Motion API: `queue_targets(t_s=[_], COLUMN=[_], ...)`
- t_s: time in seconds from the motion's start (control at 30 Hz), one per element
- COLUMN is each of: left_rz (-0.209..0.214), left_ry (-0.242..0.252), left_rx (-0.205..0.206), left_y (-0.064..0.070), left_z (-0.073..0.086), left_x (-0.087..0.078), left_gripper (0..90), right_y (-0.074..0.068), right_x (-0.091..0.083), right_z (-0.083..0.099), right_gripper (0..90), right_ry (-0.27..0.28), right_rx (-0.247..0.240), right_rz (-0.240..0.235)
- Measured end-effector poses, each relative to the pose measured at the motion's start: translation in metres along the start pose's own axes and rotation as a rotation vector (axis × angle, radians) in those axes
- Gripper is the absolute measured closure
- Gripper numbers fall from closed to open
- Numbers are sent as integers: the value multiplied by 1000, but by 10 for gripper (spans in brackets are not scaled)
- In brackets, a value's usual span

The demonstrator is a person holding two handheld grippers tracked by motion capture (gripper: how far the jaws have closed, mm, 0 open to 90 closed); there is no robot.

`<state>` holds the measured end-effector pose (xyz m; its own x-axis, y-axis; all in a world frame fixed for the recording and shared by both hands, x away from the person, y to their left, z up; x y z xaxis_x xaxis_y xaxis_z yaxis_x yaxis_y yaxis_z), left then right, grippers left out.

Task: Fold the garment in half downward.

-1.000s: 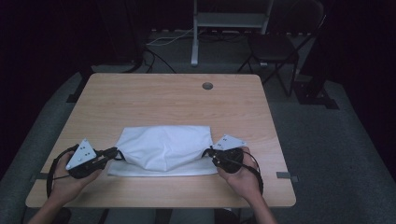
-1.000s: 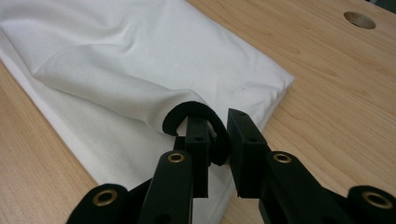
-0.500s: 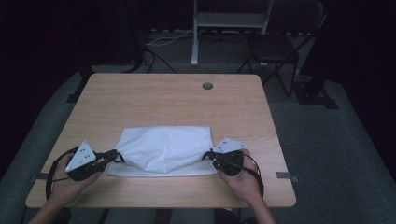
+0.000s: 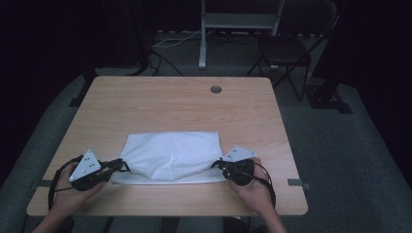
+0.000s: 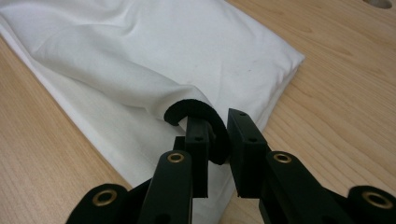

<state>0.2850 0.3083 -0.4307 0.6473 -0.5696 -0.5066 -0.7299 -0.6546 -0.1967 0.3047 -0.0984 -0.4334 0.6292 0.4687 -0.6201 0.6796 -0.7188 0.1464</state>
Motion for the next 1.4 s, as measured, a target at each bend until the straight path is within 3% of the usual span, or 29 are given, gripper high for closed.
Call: queue_targets(t_s=[0.5, 0.93, 1.17, 1.4], left_rz=[27, 35, 37, 30], left_ry=[-28, -2, 25, 60], left_rx=[-12, -31, -51, -61], left_y=[4, 0, -4, -14], left_z=[9, 13, 14, -2], left_x=[2, -9, -24, -26], left_gripper=[825, 777, 751, 733], right_y=[-2, -4, -2, 6], right_x=[1, -9, -21, -19], right_z=[11, 23, 18, -3], right_gripper=[764, 678, 641, 619], right_ry=[-45, -99, -53, 7], right_rx=[-16, -51, -36, 7], right_rz=[-25, -70, -81, -55])
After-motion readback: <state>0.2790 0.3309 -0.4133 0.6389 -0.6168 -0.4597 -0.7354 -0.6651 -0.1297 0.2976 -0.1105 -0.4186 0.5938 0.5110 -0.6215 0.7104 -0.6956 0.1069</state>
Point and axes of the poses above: each handheld gripper's, and its own axes: x roughly forward along the jaws, z roughly out of its underside, y roughly to its right, the point moved 3 cm from there along x, roughly forward along the jaws, and after that the axes turned 2 degrees about z, right-handed, at the moved point
